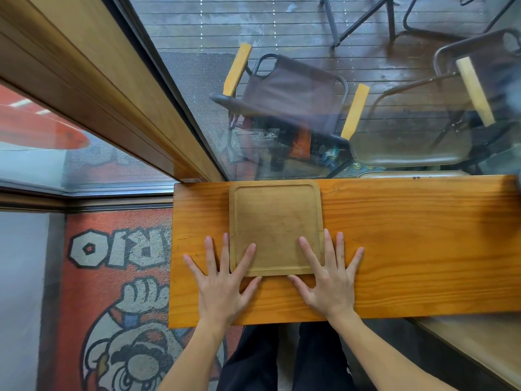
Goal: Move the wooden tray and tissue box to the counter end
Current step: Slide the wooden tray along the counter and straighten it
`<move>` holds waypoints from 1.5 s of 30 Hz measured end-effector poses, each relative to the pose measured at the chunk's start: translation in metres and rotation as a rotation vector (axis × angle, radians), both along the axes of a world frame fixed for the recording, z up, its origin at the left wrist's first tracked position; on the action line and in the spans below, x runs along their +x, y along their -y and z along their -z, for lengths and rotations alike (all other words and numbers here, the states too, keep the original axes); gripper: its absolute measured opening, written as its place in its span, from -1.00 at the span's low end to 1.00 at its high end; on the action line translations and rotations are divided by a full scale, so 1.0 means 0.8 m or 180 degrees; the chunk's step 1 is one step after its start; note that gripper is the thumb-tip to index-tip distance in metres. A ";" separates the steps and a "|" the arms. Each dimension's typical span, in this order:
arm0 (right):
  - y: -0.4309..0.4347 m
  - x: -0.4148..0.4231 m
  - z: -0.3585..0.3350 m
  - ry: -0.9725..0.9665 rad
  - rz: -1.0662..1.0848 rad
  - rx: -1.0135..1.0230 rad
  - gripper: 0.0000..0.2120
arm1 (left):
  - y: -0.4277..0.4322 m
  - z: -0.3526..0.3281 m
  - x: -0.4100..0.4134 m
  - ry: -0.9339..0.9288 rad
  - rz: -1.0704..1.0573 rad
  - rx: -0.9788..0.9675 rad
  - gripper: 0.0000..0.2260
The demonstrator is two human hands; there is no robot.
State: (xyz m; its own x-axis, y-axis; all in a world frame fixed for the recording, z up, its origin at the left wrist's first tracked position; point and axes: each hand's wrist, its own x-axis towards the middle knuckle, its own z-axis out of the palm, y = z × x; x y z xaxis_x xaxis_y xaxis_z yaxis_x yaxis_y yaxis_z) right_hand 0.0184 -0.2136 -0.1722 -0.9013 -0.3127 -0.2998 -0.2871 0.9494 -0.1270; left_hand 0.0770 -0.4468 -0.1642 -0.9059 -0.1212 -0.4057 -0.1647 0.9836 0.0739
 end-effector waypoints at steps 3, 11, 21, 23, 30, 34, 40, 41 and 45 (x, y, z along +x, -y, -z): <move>0.001 0.000 0.000 -0.0005 0.0014 -0.0015 -0.22 | 0.000 0.000 0.001 -0.0029 0.0006 -0.0008 -0.36; 0.000 -0.001 0.003 -0.0039 0.0004 -0.0007 -0.21 | 0.000 0.002 0.002 -0.0081 -0.0001 -0.0006 -0.37; -0.002 0.000 0.009 -0.0091 -0.0046 0.0040 -0.20 | 0.001 0.006 0.003 -0.0217 0.0021 0.0033 -0.34; -0.004 -0.001 0.012 -0.0117 -0.0059 0.0038 -0.20 | 0.001 0.009 0.004 -0.0249 0.0022 0.0055 -0.34; -0.001 -0.002 0.006 -0.0001 -0.0058 -0.0027 -0.20 | 0.003 0.002 0.001 -0.0024 0.0022 0.0084 -0.33; 0.004 -0.003 -0.025 0.0474 0.0174 -0.0150 -0.20 | 0.001 -0.032 -0.002 0.0496 -0.0137 0.0231 -0.32; -0.001 -0.058 -0.104 0.1648 0.0449 -0.0307 -0.52 | 0.014 -0.119 -0.028 0.0544 -0.0553 0.0840 -0.54; -0.007 -0.069 -0.125 0.1752 0.0546 -0.0361 -0.64 | 0.013 -0.140 -0.030 0.0437 -0.0694 0.0924 -0.61; -0.052 -0.084 -0.207 0.1252 0.0735 -0.0725 -0.78 | -0.021 -0.215 -0.040 0.0319 -0.0833 0.1167 -0.74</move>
